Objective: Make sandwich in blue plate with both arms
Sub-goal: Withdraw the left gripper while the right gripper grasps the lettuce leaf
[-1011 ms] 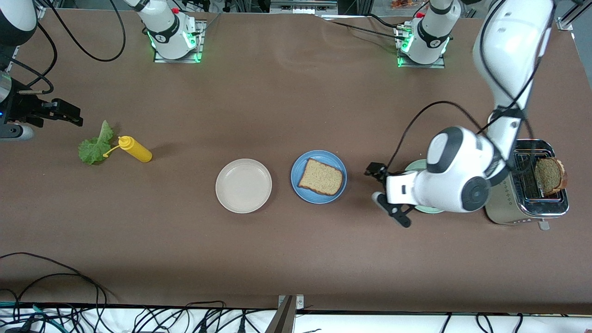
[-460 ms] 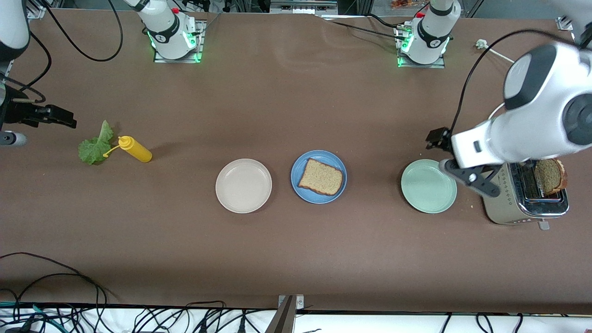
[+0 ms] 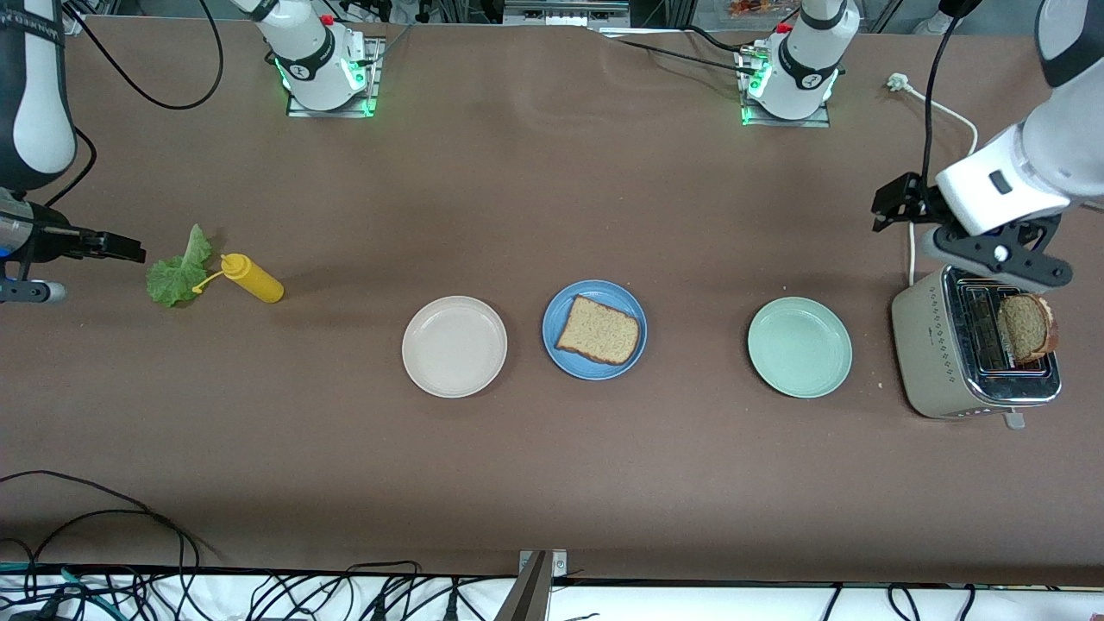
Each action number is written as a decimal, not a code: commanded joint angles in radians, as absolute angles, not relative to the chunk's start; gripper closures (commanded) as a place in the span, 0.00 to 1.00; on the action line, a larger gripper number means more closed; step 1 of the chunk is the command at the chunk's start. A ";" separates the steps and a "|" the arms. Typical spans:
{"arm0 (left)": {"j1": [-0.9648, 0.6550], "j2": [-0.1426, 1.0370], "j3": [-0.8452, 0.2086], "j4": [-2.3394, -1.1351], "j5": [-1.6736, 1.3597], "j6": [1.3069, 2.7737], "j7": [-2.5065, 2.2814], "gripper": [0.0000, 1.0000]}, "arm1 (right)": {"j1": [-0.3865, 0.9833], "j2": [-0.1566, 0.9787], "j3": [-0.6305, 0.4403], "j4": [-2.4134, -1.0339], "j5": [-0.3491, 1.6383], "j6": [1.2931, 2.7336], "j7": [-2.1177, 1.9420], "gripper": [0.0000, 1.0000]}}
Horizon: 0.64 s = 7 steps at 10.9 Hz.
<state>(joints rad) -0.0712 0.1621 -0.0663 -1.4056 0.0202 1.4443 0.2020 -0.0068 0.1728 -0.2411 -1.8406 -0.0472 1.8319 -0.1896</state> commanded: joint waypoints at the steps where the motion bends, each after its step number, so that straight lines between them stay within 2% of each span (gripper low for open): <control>1: -0.048 0.019 -0.034 -1.589 0.043 1.584 0.187 0.00 | -0.003 0.146 -0.297 -2.012 -0.061 1.969 -0.222 0.00; 4: 0.001 0.011 -0.034 -1.595 0.031 1.618 0.190 0.00 | -0.003 0.159 -0.342 -2.161 -0.061 2.142 -0.261 0.00; 7: 0.032 0.000 -0.041 -1.601 0.029 1.588 0.198 0.00 | -0.012 0.233 -0.368 -2.189 -0.060 2.233 -0.287 0.00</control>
<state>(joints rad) 0.0042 0.0378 -0.0276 -1.5644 0.0208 1.5916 0.1972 -0.0085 0.1974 -0.3507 -2.1651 -0.0475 2.1687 -0.2583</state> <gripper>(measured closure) 0.000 0.000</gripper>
